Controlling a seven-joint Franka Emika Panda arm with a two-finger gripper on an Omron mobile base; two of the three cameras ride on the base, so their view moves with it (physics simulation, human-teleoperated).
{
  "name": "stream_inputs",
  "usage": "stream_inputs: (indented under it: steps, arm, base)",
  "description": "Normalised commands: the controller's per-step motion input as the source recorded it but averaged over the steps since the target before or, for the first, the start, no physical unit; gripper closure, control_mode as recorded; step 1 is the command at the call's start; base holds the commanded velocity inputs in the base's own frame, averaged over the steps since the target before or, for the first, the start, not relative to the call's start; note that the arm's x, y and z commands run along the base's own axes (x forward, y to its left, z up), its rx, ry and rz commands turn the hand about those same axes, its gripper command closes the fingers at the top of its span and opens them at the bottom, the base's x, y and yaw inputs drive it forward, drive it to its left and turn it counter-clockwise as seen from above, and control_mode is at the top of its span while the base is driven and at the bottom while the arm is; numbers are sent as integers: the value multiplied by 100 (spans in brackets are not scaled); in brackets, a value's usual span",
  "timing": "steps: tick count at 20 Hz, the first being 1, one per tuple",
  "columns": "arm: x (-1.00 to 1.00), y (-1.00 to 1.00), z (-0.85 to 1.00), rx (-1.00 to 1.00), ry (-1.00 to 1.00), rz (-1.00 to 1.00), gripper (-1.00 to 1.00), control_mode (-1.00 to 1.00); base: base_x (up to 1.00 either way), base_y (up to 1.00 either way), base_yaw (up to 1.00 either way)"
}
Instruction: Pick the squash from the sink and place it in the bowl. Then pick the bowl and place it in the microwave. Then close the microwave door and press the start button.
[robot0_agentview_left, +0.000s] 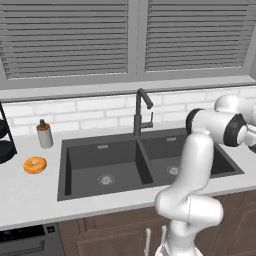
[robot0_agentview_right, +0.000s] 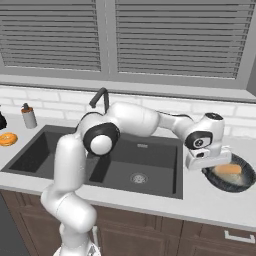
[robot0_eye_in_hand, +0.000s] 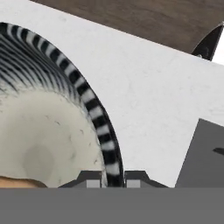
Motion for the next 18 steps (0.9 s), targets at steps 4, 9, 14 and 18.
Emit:
stream_inputs:
  steps: [4,9,14,18]
  arm:
    - [-27,27,46,0,-3,18,100,-100]
    - [-18,40,57,0,0,27,100,-100]
    - [-34,67,59,0,1,32,100,-100]
    - [-54,100,36,0,0,33,100,-100]
  base:
    - [0,0,0]
    - [0,0,0]
    - [0,0,0]
    - [0,0,0]
